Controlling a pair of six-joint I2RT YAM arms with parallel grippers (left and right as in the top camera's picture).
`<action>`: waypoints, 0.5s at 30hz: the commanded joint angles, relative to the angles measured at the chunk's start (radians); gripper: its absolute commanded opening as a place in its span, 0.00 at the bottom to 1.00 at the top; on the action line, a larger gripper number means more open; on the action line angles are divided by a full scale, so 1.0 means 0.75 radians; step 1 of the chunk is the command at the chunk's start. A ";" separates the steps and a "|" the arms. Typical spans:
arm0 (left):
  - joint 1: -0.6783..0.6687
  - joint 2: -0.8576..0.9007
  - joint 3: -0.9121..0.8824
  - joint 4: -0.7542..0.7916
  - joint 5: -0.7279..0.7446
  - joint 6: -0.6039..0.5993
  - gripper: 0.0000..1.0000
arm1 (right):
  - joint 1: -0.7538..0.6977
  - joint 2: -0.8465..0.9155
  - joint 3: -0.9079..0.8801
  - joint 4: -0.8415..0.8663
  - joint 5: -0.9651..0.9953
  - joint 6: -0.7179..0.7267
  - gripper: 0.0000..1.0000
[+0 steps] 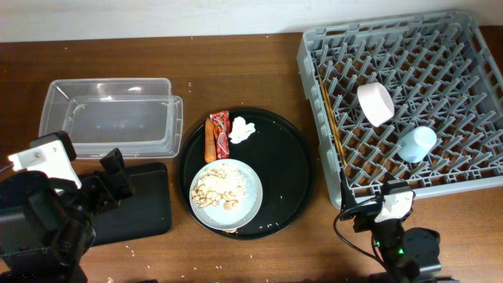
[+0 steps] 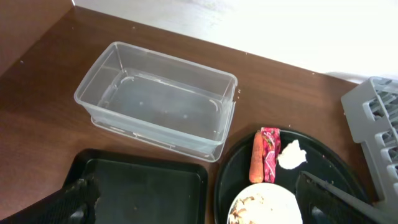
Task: Sort waste into correct bins and load items into the dishwasher rack
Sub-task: 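Release the chopsticks in the rack and retract the right arm, then grasp the white tissue with the left gripper and drop it in the container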
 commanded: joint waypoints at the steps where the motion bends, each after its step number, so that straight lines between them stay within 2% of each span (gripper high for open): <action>1: 0.004 -0.003 0.007 0.005 -0.014 -0.016 0.99 | -0.038 -0.054 -0.110 0.104 -0.042 -0.004 0.98; 5: 0.004 -0.003 0.007 0.005 -0.014 -0.017 0.99 | -0.038 -0.054 -0.272 0.404 -0.046 -0.004 0.98; 15: 0.004 -0.003 0.007 0.005 -0.014 -0.016 0.99 | -0.038 -0.052 -0.272 0.402 -0.046 -0.004 0.98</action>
